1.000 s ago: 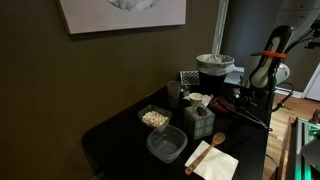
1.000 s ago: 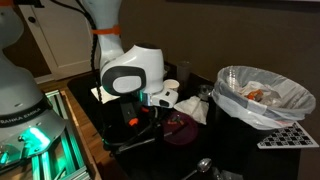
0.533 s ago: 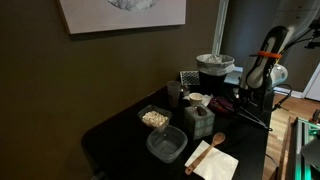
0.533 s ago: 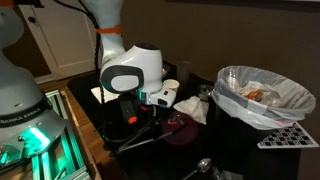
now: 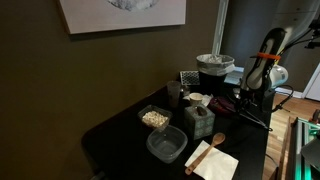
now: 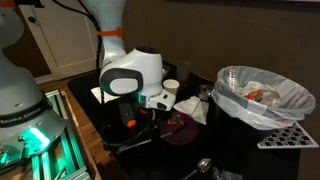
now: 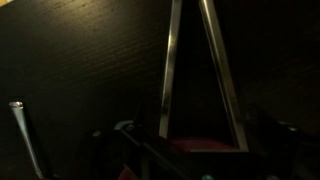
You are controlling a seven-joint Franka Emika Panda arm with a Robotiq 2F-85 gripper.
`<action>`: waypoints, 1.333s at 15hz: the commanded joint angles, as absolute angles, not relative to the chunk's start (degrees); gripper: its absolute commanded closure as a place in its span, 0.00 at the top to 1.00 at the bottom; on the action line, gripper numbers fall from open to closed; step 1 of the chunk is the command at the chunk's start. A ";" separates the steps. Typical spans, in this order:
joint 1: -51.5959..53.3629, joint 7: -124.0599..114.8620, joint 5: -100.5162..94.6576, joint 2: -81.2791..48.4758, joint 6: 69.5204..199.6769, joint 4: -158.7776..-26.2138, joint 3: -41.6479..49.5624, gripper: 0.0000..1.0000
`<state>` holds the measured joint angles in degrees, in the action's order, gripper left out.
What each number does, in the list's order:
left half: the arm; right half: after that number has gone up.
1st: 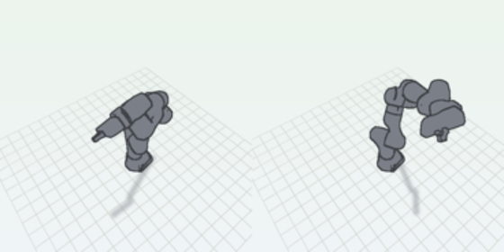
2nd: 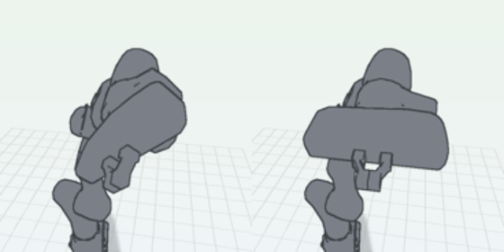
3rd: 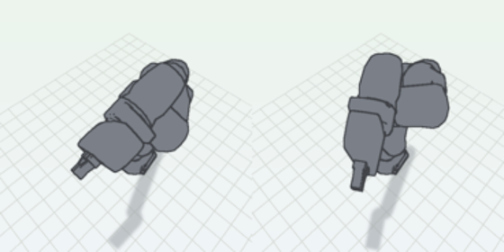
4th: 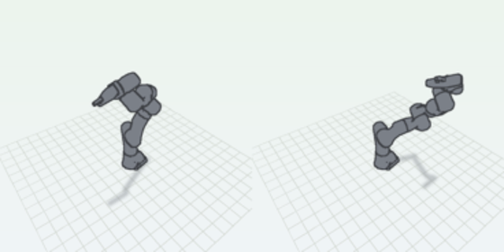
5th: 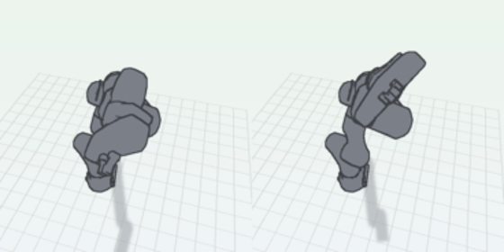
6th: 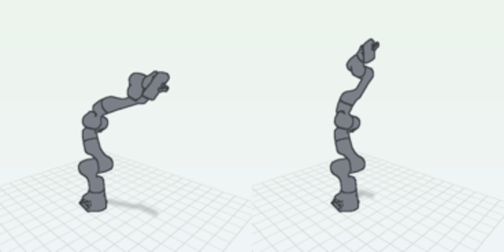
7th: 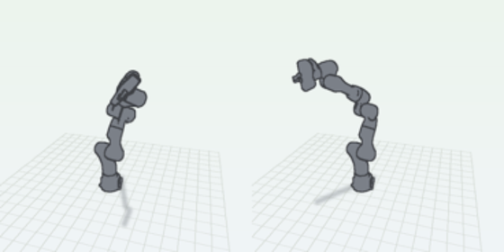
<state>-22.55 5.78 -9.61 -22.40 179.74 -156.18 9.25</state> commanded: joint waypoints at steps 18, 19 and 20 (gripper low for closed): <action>-21.68 7.20 -7.06 -27.10 180.62 -152.37 9.32 0.49; -21.70 7.22 -7.02 -26.95 180.51 -152.31 9.21 0.43; -21.59 7.19 -7.00 -26.83 180.42 -152.23 9.21 0.35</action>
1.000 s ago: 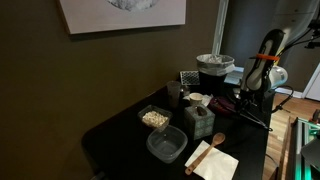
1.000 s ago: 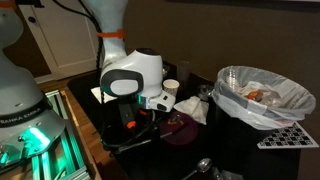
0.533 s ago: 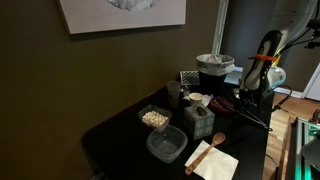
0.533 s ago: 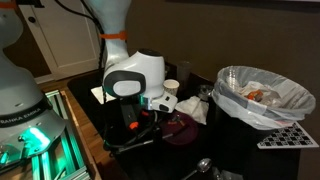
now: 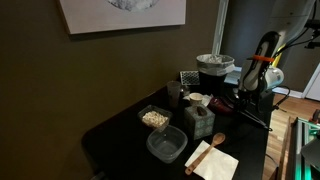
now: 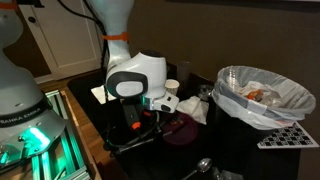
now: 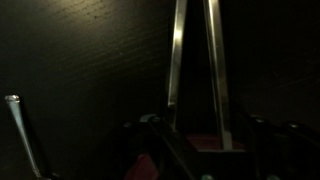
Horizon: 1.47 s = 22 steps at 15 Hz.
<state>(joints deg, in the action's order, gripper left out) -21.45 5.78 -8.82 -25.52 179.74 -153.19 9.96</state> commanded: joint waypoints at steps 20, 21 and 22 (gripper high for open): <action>-15.95 8.49 -8.14 -22.32 145.05 -137.70 9.68 0.13; -15.43 8.41 -8.30 -22.68 143.59 -136.78 9.84 0.16; -14.93 8.34 -8.44 -22.95 142.25 -136.02 9.95 0.16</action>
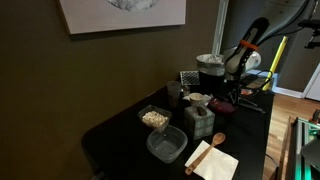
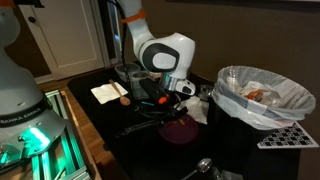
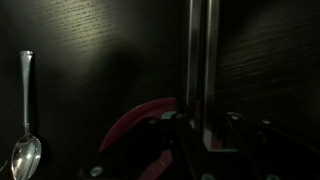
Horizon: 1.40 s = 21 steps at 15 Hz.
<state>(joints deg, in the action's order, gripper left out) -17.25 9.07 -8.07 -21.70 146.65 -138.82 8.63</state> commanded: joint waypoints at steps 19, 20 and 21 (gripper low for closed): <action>-11.62 6.90 -10.98 -25.05 138.59 -135.10 11.80 0.36; -11.63 6.95 -11.00 -25.22 138.33 -135.06 11.75 0.34; -11.62 6.92 -11.05 -25.46 138.04 -134.94 11.73 0.33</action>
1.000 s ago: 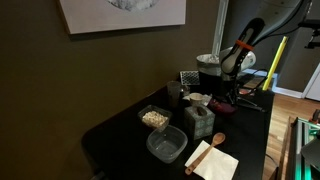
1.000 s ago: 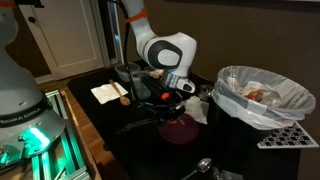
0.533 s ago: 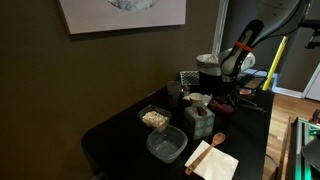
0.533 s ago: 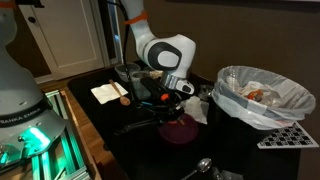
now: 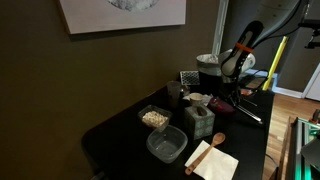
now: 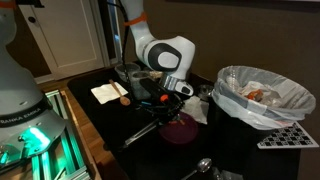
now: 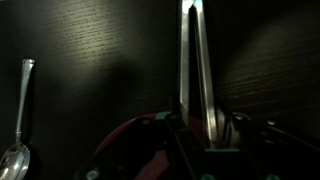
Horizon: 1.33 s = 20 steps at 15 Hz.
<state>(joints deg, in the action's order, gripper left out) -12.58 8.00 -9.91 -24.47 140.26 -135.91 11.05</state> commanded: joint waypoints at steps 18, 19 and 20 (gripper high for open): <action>-14.35 12.54 -7.79 -28.43 124.35 -127.07 10.06 0.06; -14.39 12.68 -7.77 -29.05 122.97 -126.20 9.94 0.06; -14.39 12.81 -7.75 -29.76 121.83 -125.38 9.81 0.06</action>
